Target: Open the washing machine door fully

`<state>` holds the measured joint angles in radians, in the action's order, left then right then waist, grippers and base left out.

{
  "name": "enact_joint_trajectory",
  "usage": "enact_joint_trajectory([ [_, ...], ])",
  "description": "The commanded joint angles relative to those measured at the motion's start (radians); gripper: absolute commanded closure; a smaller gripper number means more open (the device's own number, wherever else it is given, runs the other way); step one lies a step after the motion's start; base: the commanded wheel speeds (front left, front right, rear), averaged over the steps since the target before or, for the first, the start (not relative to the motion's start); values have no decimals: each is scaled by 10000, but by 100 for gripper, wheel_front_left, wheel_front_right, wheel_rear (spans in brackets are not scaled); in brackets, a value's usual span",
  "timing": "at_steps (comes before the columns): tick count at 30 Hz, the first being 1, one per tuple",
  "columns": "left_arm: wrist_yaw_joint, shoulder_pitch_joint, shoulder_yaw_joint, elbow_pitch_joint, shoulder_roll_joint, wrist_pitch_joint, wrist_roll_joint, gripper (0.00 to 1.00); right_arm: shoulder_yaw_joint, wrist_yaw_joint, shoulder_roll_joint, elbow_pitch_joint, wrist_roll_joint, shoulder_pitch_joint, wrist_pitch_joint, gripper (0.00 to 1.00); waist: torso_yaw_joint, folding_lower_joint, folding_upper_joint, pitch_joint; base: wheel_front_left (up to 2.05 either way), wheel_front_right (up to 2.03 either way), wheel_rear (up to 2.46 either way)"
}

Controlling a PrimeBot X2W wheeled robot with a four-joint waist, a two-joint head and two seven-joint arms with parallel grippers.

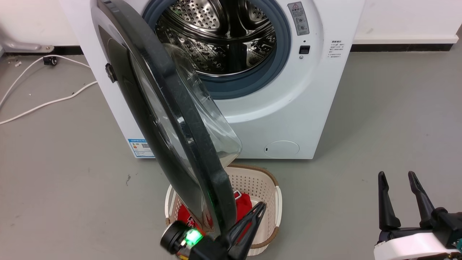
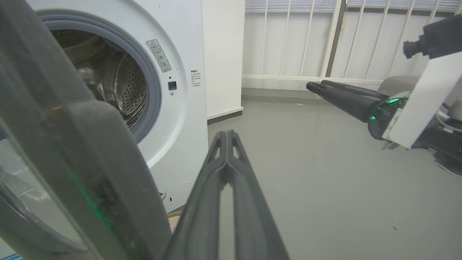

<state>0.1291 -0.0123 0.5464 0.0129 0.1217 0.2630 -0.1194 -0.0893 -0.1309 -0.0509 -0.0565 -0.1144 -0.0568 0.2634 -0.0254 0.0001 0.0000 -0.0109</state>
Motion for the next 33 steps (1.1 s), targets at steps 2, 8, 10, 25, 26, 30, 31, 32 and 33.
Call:
enact_joint_trajectory([
  [2, 22, 405, 37, -280, -147, 26, -83, 100, 17, 3, 14, -33, -79, 124, 15, 0, 11, -1, 0, -52, 0, 0, 0],
  [8, -57, 1078, 50, -1079, -452, 24, 42, 100, 102, 3, 14, -130, -183, 218, 15, 0, 175, -1, 0, -166, 0, 0, 0],
  [10, -194, 1161, -37, -1288, -528, 26, 35, 100, 117, 3, 15, -164, -261, 227, 15, 0, 219, -1, 0, -183, 0, 0, 0],
  [25, -1362, 1049, -622, -1586, -665, 24, -494, 100, 313, 3, 15, -408, -508, 293, 15, 0, 61, -1, 0, -277, 0, 0, 0],
  [26, -1398, 974, -671, -1530, -660, 24, -498, 100, 351, 3, 15, -431, -533, 319, 15, 0, 77, -1, 0, -276, 0, 0, 0],
  [30, -1550, 613, -871, -1242, -655, 21, -391, 100, 411, 3, 15, -469, -650, 359, 15, 0, 65, -1, 0, -334, 0, 0, 0],
  [31, -1562, 506, -909, -1166, -646, 21, -358, 100, 422, 3, 15, -499, -674, 340, 15, 0, 43, -1, 0, -342, 0, 0, 0],
  [32, -1569, 395, -948, -1089, -635, 16, -324, 100, 426, 3, 15, -504, -695, 313, 15, 0, 10, -1, 0, -354, 0, 0, 0],
  [33, -1578, 296, -977, -1012, -637, 16, -346, 100, 415, 3, 15, -500, -701, 291, 15, 0, -39, -1, 0, -386, 0, 0, 0],
])
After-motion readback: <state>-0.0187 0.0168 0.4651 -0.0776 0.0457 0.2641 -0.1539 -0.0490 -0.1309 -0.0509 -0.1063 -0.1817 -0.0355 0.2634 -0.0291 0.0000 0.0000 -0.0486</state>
